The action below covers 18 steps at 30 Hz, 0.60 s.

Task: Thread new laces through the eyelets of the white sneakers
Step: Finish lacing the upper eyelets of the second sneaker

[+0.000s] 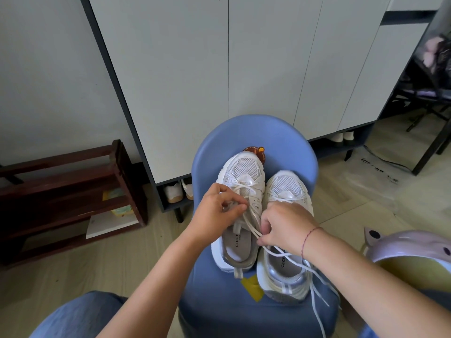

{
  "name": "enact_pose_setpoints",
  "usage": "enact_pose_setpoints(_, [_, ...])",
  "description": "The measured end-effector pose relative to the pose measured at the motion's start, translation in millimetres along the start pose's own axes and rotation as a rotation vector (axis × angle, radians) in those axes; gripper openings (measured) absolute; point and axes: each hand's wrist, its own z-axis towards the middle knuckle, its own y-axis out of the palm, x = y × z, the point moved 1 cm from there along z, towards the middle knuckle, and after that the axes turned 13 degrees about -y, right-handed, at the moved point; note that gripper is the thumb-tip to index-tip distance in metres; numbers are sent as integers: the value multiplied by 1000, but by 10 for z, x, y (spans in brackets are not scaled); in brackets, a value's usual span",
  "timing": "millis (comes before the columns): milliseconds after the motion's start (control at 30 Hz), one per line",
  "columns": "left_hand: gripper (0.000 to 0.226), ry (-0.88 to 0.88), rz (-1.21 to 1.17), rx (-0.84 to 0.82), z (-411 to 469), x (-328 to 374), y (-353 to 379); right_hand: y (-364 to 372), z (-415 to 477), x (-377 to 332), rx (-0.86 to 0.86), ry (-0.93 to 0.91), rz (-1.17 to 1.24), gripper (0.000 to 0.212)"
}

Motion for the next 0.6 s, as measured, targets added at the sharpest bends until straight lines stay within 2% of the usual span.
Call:
enact_pose_setpoints(67, [11,-22,-14,0,-4,-5,-14,14,-1,18,-6,1,-6,15])
enact_pose_setpoints(133, [12,-35,-20,-1,-7,-11,-24,6,-8,61,8,3,98,18])
enact_pose_setpoints(300, [12,-43,-44,5,0,-20,-10,-211,-64,314,247,127,856,17])
enact_pose_setpoints(433, [19,-40,-31,25,6,-20,9,-405,-164,605,422,174,1497,24])
enact_pose_setpoints(600, [11,-28,-42,84,-30,68,54,-588,-260,806,643,98,1896,20])
